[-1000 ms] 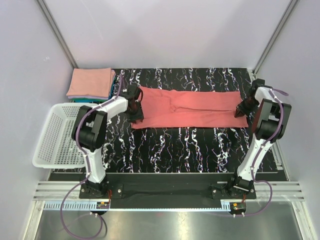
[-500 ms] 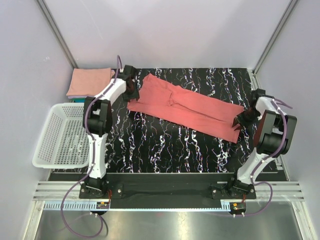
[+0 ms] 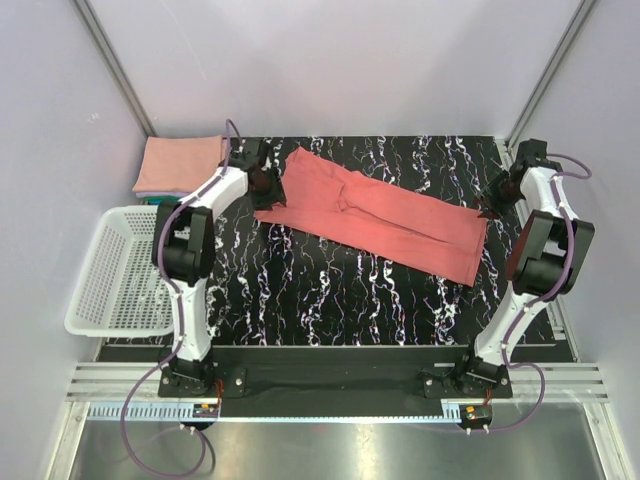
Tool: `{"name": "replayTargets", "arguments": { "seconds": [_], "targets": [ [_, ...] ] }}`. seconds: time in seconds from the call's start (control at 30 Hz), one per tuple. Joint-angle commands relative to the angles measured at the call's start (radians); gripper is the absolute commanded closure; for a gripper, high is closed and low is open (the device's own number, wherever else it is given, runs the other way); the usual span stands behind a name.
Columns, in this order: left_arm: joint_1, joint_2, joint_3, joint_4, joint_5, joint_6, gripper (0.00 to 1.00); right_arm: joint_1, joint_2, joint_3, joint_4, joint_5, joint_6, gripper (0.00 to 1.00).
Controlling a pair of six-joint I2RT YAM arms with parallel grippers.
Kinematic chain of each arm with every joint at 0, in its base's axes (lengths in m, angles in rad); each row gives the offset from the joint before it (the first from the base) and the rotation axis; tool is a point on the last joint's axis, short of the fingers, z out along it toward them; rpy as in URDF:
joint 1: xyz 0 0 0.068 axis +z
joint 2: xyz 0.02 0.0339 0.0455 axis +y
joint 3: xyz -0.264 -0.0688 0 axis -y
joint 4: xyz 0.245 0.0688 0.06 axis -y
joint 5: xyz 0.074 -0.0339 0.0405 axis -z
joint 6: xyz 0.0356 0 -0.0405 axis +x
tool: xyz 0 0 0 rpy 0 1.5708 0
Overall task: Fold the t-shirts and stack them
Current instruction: Fold the tshirt
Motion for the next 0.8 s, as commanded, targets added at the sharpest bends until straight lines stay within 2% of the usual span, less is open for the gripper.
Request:
{"name": "replayTargets", "arguments": {
  "seconds": [0.0,0.1,0.2,0.33,0.5,0.63,0.67,0.77],
  "targets": [
    [0.001,0.039,0.003,0.079,0.064,-0.049,0.51,-0.003,-0.002,0.020,0.040,-0.071,-0.048,0.57],
    [0.002,0.085,0.045,0.063,0.067,-0.040,0.51,-0.003,-0.019,0.008,0.043,-0.070,-0.050,0.57],
    [0.005,0.165,0.140,-0.009,0.012,-0.021,0.51,-0.003,-0.031,-0.006,0.032,-0.080,-0.047,0.57],
    [0.036,0.283,0.297,-0.099,-0.027,0.005,0.51,-0.003,-0.084,-0.066,0.058,-0.084,-0.012,0.57],
    [0.096,0.438,0.564,-0.162,0.048,0.012,0.50,-0.001,-0.166,-0.205,0.154,-0.154,0.048,0.53],
    [0.151,0.423,0.548,-0.012,0.185,-0.044,0.48,0.011,-0.201,-0.265,0.158,-0.170,0.036,0.47],
    [0.154,0.408,0.534,0.087,0.258,-0.066,0.48,0.011,-0.210,-0.277,0.155,-0.165,0.012,0.43],
    [0.137,0.316,0.484,0.233,0.338,-0.109,0.47,0.011,-0.204,-0.230,0.104,-0.146,-0.064,0.37]
  ]
}}
